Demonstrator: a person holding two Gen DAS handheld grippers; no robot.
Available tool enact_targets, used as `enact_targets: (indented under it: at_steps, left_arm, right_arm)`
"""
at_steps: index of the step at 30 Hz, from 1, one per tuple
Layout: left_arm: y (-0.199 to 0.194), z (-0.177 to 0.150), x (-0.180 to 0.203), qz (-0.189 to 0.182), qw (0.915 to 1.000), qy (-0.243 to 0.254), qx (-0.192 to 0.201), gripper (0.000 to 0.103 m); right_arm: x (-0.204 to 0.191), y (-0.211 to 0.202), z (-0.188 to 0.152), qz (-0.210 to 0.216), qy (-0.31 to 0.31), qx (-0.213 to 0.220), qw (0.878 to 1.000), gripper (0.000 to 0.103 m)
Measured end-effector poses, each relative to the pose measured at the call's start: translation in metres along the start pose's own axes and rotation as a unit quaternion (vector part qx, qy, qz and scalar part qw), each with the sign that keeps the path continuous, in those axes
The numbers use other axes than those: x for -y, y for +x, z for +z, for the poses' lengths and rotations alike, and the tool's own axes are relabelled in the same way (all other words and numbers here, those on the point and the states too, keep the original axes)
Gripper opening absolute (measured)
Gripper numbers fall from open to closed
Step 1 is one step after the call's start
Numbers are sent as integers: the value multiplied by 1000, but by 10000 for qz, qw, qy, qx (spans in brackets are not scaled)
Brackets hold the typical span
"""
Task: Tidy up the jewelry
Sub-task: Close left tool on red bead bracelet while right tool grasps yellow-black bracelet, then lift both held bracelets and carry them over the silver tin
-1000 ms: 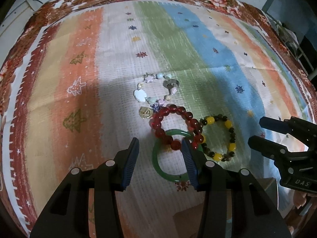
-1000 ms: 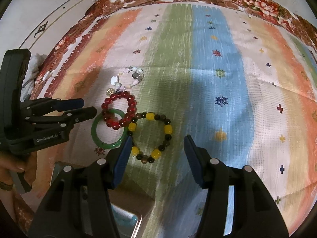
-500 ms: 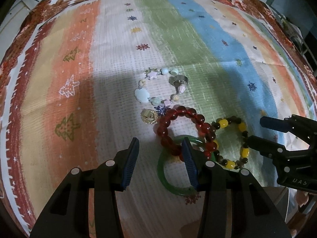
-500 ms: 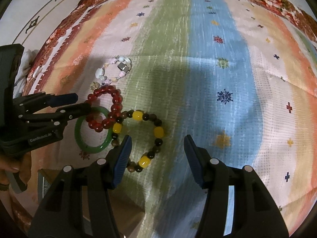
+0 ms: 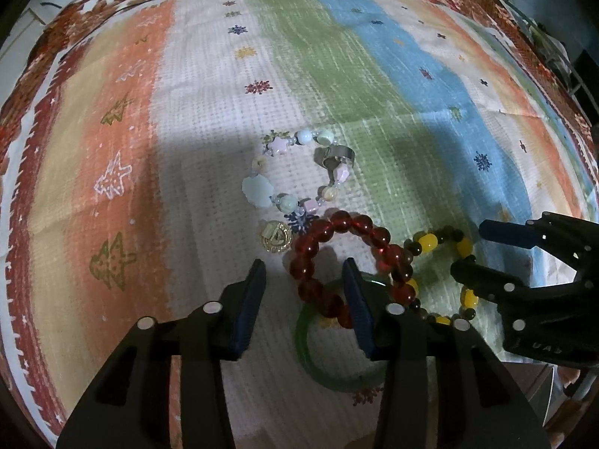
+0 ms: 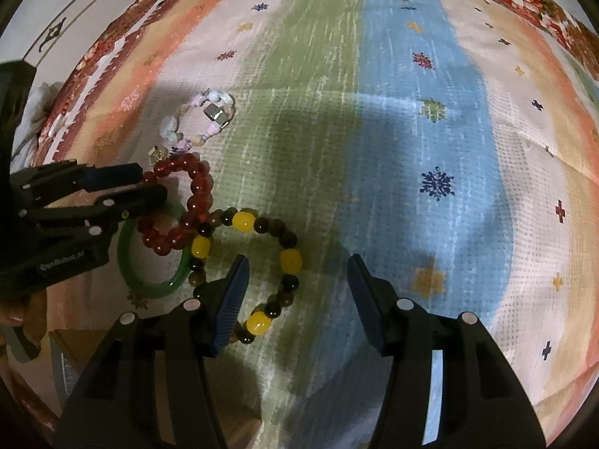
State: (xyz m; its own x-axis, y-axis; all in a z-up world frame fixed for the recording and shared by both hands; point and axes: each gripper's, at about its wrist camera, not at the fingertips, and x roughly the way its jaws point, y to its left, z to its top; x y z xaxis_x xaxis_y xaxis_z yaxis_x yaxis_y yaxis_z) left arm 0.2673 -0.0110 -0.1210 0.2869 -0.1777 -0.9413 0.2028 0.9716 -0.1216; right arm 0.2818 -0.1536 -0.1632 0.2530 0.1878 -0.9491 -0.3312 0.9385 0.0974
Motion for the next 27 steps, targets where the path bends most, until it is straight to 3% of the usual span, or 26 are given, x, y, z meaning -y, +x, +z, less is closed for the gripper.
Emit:
enact_targets:
  at_steps: [2,8,15,27]
  left_arm:
    - [2,-1,0,20,10000,30,-26,15]
    - [2,-1,1,49,10000,81,-10,14]
    - [-14,-3,-1,-38,9999,11,141,13]
    - [-59,-2,9,-327,9975,4,629,13]
  right_arm:
    - [0,2,0,-103,-39,5,9999,46]
    - [2,3,1,-150,-36,36,9999,14]
    - [3,-8,-2,-26,-57,147,9999,13]
    - [-12,-54,-1,161,-178,757,9968,13]
